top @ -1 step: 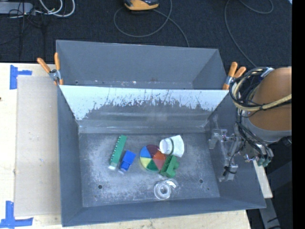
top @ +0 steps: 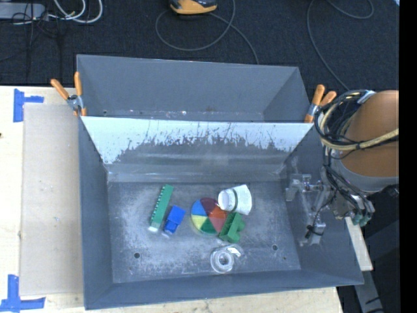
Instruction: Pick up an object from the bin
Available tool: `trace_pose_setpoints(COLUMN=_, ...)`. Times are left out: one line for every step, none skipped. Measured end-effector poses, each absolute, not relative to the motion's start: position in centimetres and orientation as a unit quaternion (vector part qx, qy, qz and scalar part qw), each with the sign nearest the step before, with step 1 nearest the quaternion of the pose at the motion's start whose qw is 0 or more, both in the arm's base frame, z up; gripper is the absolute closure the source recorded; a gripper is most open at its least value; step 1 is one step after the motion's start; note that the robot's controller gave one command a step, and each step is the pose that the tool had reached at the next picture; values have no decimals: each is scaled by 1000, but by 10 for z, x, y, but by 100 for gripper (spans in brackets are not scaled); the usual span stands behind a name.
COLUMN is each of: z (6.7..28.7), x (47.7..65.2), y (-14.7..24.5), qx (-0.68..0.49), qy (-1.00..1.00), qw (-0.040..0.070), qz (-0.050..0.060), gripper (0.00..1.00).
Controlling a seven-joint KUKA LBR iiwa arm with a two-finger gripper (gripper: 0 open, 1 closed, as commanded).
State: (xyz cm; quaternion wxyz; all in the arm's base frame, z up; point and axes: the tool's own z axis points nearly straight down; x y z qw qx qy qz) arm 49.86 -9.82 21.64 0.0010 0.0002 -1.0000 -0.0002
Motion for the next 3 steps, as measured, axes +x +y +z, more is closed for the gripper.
trace_pose_setpoints(z=239, x=539, y=-82, qx=7, qy=-1000, qw=4, qz=-1, gripper=0)
trace_pose_setpoints(z=200, x=550, y=-80, qx=-4, qy=-1000, qw=-1, qz=0, gripper=0)
trace_pose_setpoints(z=162, x=555, y=-37, qx=51, qy=-999, qw=5, qz=-1, gripper=0)
